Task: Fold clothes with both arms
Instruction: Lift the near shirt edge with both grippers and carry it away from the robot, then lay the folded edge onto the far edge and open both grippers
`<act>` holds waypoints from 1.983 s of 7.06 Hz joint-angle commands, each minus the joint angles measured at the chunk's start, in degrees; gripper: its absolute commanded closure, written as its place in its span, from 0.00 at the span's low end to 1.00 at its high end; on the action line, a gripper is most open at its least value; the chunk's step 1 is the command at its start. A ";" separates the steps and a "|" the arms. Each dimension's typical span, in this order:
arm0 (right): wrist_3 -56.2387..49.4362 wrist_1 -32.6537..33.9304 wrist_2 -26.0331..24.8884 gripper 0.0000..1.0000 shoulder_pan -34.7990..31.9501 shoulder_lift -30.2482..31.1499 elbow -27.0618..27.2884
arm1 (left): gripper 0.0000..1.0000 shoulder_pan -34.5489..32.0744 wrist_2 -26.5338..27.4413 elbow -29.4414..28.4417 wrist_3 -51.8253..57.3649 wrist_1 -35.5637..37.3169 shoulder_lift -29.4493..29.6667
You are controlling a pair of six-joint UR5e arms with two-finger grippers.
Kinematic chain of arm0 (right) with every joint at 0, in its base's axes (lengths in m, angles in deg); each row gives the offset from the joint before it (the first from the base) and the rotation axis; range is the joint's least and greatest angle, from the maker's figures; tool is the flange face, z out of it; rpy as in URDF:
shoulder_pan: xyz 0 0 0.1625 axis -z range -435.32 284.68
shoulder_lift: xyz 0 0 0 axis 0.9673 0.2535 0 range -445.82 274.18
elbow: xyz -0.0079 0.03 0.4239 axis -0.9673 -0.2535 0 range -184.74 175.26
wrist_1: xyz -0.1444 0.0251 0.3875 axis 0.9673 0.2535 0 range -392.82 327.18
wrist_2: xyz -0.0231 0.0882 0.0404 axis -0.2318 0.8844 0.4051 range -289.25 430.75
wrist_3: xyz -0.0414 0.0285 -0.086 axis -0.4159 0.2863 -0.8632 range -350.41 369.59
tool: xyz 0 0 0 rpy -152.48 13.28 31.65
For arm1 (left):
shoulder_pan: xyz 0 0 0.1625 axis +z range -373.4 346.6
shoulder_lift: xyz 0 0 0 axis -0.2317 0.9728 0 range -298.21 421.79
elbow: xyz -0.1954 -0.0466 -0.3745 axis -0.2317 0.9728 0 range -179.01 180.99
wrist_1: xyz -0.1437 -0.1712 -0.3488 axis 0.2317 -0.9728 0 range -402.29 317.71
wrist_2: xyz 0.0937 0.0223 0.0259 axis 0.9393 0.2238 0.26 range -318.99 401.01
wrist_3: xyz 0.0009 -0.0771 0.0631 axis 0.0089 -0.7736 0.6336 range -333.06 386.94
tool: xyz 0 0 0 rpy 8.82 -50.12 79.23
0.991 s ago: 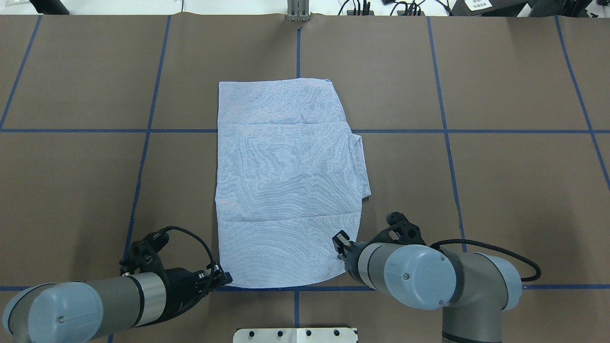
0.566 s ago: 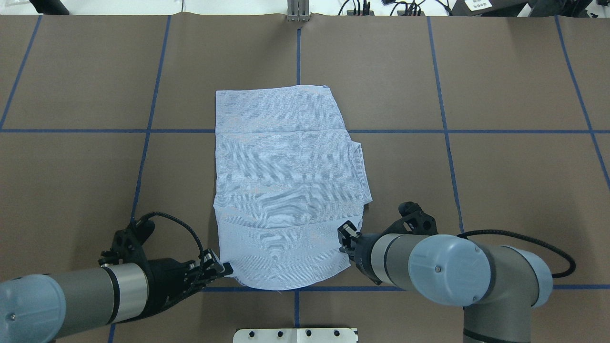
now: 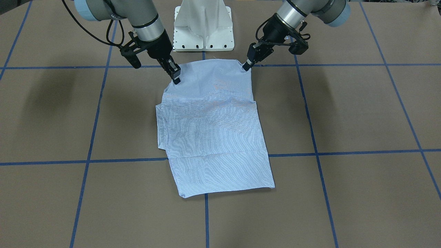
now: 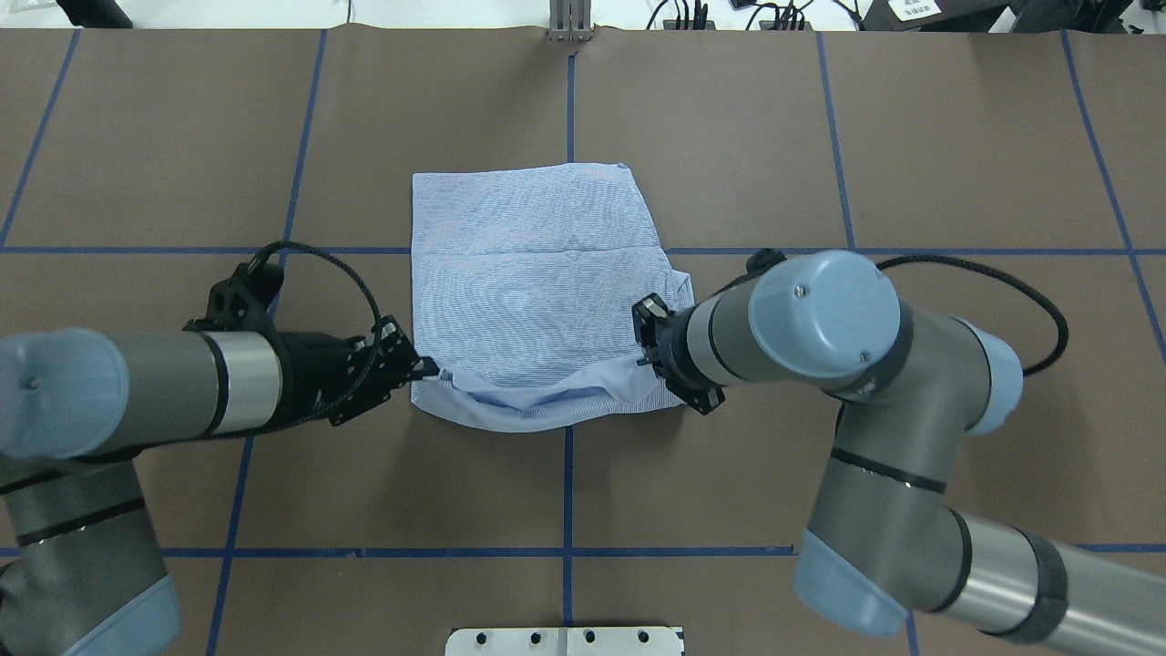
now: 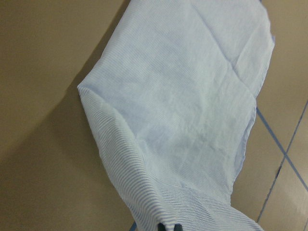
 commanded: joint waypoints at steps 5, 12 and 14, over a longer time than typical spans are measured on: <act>-11.18 -0.25 10.58 1.00 -12.46 -19.68 -27.39 | 1.00 -13.61 -4.37 -18.06 8.02 3.95 13.16; -17.61 -0.68 15.25 1.00 -17.56 -28.91 -42.88 | 1.00 -19.17 -6.48 -32.58 10.76 0.10 23.46; -18.23 -5.84 15.16 1.00 -18.09 -29.29 -47.72 | 1.00 -19.25 -6.30 -37.93 10.76 -4.12 24.79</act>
